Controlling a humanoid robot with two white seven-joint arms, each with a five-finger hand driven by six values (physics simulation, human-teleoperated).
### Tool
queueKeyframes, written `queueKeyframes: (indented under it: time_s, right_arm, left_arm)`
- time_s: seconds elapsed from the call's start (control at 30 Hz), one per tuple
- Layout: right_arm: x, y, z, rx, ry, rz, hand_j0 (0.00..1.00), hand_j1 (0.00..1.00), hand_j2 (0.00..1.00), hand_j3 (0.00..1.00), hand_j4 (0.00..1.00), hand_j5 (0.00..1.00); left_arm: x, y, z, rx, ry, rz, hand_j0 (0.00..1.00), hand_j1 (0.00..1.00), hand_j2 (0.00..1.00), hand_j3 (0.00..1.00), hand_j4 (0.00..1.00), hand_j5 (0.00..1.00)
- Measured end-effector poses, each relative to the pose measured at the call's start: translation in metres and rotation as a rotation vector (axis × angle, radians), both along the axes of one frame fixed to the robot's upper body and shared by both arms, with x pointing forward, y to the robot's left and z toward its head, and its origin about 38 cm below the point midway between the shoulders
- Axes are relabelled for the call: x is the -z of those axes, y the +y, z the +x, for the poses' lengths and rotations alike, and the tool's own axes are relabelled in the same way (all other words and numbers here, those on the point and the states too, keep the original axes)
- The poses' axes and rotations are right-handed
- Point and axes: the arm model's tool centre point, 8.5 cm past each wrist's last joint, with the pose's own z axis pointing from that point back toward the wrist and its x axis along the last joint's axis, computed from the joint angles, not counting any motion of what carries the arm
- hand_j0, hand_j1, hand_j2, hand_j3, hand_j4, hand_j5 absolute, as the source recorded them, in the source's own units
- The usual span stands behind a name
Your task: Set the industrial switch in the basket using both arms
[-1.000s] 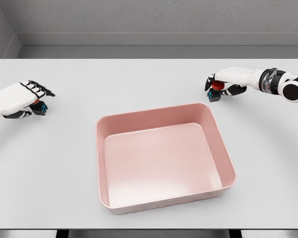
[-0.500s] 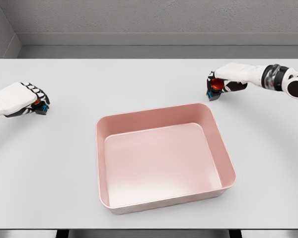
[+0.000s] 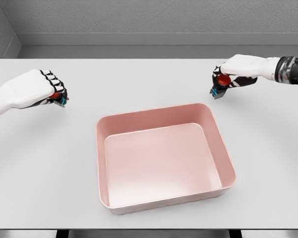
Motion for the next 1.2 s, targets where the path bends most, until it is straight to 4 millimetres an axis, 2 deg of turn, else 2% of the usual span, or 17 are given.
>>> queueKeyframes:
  time_s: [0.13,0.33,0.5,0.77,1.1,1.2]
  right_arm:
    - [-0.008,0.0,-0.008,-0.039,-0.012,0.008,0.41,0.41,0.41,0.41,0.41,0.41]
    - [-0.021,-0.011,-0.02,-0.059,-0.016,0.045,0.41,0.41,0.41,0.41,0.41,0.41]
    - [-0.029,-0.012,-0.026,-0.072,-0.016,0.079,0.41,0.41,0.41,0.41,0.41,0.41]
    - [-0.037,0.006,-0.043,-0.152,-0.017,0.103,0.41,0.41,0.41,0.41,0.41,0.41]
    - [-0.058,0.011,-0.069,-0.222,-0.039,0.112,0.41,0.41,0.41,0.41,0.41,0.41]
    - [-0.058,0.012,-0.079,-0.238,-0.028,0.119,0.41,0.41,0.41,0.41,0.41,0.41]
  left_arm:
    - [-0.012,-0.023,-0.01,0.076,-0.028,-0.027,0.42,0.42,0.42,0.42,0.42,0.42]
    - [-0.026,-0.048,-0.02,0.153,-0.042,-0.098,0.42,0.42,0.42,0.42,0.42,0.42]
    - [-0.034,-0.07,-0.031,0.219,-0.044,-0.156,0.41,0.41,0.41,0.41,0.41,0.41]
    - [-0.033,-0.101,-0.042,0.297,-0.038,-0.241,0.4,0.4,0.4,0.4,0.4,0.4]
    - [-0.034,-0.126,-0.043,0.342,-0.038,-0.341,0.36,0.36,0.36,0.36,0.36,0.36]
    - [-0.027,-0.131,-0.047,0.347,-0.016,-0.384,0.36,0.36,0.36,0.36,0.36,0.36]
